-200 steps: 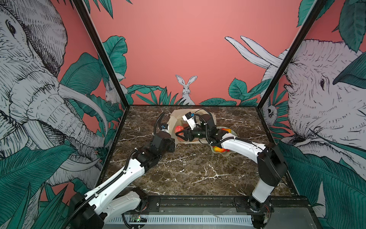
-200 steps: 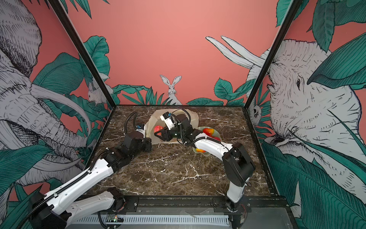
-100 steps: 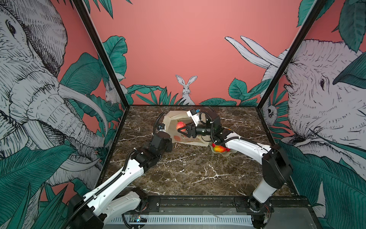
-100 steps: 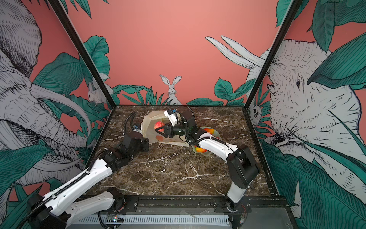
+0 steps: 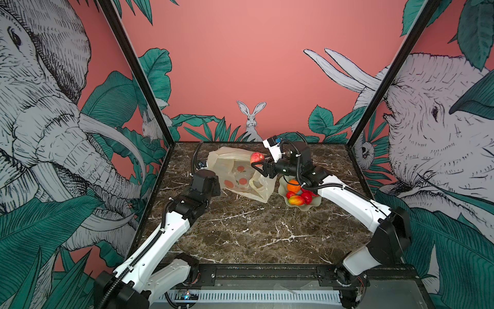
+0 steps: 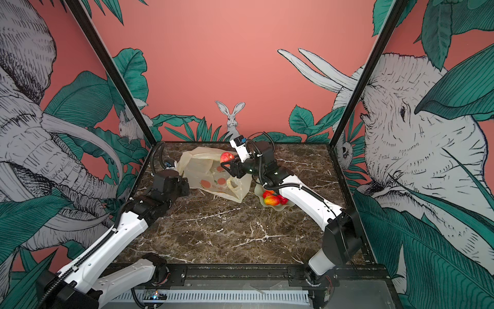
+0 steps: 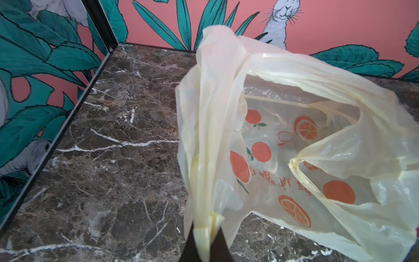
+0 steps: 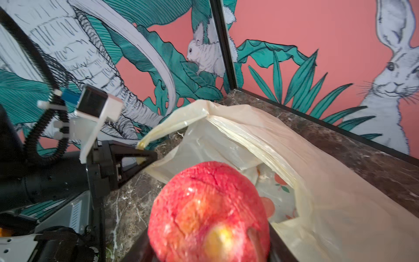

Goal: Take fruits out of the plastic bag
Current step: Place the fake fruit on the plate.

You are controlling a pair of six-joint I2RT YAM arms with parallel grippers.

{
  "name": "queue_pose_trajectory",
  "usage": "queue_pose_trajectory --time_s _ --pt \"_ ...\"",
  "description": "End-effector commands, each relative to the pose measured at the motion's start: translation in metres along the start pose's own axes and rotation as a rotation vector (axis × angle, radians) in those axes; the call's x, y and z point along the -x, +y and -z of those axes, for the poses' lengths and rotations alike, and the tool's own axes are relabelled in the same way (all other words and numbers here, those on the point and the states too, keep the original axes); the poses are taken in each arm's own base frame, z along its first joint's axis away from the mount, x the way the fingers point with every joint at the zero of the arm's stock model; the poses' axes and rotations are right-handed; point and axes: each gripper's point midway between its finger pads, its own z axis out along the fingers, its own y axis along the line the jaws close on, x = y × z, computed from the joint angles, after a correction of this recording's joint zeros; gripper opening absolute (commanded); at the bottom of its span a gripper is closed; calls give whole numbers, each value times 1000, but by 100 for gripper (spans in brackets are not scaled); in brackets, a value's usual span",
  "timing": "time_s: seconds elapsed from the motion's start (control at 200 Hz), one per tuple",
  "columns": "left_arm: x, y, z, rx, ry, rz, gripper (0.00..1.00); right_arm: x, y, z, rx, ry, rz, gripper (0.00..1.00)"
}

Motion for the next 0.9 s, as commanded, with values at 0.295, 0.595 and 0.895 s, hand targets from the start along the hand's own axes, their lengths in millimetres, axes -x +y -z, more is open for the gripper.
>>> queue_pose_trajectory --time_s 0.295,0.595,0.895 --pt "18 10 2 7 -86 6 0 -35 -62 69 -430 139 3 40" --pt "-3 1 -5 -71 -91 -7 0 -94 -104 133 -729 243 -172 41" --pt "-5 -20 -13 -180 -101 2 0 -153 -121 165 -810 401 -281 46"
